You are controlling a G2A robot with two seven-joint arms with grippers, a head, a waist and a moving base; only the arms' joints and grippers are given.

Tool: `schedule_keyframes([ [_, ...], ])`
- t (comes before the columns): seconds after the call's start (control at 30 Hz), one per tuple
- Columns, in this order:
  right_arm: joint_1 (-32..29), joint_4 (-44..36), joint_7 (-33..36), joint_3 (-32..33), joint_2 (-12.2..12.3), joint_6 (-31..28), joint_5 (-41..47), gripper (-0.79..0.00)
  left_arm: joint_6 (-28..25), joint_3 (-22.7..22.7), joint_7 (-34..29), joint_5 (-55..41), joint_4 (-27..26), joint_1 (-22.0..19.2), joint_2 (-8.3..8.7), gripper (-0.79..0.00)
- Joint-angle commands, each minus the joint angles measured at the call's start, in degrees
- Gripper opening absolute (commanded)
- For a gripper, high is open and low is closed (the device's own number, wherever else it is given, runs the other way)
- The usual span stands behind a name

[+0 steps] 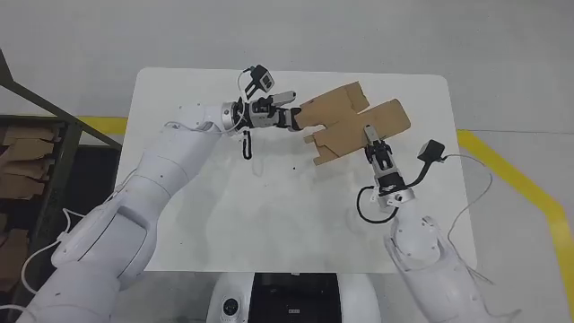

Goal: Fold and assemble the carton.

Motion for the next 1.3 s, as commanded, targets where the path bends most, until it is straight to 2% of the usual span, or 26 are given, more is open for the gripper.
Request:
schedule_keyframes([
  [0.0, 0.2, 0.4, -1.0, -0.2, -0.2, 0.1, -0.5, -0.785, 0.1, -0.4, -0.3, 0.2, -0.2, 0.0, -0.05, 0.0],
  [0.4, 0.9, 1.7, -3.7, -0.7, -1.1, 1.3, -3.2, -0.785, 0.8, -3.3, -1.0, 1.7, -2.0, 1.0, -0.1, 0.0],
  [1.0, 0.1, -0.1, -3.0, -0.4, -1.9, 0.9, -3.8, -0.785, 0.2, -3.7, 2.4, 8.6, -0.8, -0.1, -1.56, 0.0],
  [1.27, 0.3, -0.1, -2.7, -0.5, -2.3, 1.1, -4.2, -0.785, 0.1, -4.2, 1.9, 9.2, -1.1, -0.2, -2.11, 0.0],
])
